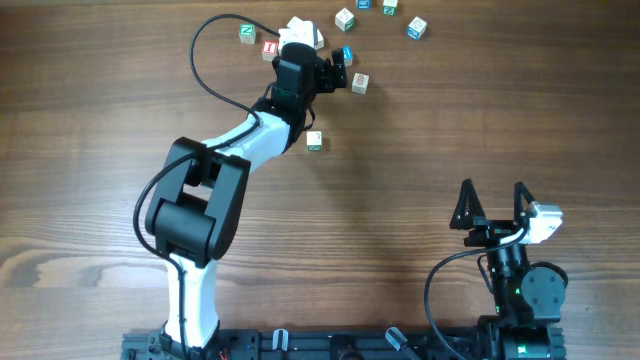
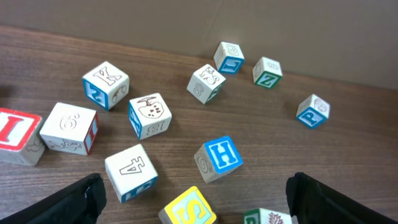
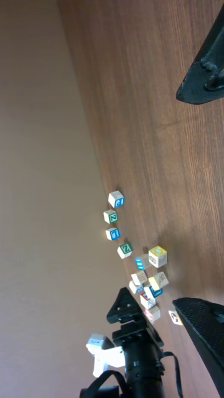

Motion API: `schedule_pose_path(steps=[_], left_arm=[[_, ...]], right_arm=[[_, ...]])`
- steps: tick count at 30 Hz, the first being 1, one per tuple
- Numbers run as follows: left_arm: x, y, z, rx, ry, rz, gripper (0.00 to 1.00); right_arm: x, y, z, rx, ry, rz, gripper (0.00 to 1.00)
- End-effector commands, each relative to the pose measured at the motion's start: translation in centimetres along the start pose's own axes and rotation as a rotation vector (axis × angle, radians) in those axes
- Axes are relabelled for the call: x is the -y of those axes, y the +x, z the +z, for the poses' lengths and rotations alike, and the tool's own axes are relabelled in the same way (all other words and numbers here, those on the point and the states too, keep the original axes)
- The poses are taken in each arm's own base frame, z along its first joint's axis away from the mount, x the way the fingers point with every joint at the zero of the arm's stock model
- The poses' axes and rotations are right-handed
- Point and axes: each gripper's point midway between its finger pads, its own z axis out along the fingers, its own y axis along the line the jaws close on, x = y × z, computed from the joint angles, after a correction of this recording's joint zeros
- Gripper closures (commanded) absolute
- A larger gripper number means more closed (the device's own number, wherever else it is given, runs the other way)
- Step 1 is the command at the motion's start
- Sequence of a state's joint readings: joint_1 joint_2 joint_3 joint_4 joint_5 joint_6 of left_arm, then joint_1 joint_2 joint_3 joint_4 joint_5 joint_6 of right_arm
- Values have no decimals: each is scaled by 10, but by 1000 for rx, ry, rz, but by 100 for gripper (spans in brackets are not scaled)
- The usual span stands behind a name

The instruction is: Form a horizontal line

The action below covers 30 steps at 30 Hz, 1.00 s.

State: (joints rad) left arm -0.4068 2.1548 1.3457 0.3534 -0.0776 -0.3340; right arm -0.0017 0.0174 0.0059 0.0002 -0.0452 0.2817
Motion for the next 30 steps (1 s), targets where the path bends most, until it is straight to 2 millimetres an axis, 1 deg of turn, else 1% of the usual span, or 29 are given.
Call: schedule_pose_path(steps=[1,12,15,18,20,23,25,30], left_arm=[[-9,22,11,-36,-22,15,4],[-3,11,12,14,-1,13,5],[-5,15,16,19,1,12,5],[-6,26,23,-2,1,3,8],[0,33,26,-20,28,6,11],[14,38,25,-28,58,16,15],[25,38,25,-26,75,32,15],[38,44,23,-32,92,44,15]], right_arm=[[-2,-1,0,6,-10,-18,0],[-1,-1,0,6,-10,-18,0],[-2,-1,0,6,-10,-18,0],[-1,-1,0,6,-10,-18,0],[-1,-1,0,6,-10,-18,0],[-1,-1,0,6,-10,-18,0],[-1,-1,0,6,-10,-18,0],[-1,-1,0,6,-10,-18,0]])
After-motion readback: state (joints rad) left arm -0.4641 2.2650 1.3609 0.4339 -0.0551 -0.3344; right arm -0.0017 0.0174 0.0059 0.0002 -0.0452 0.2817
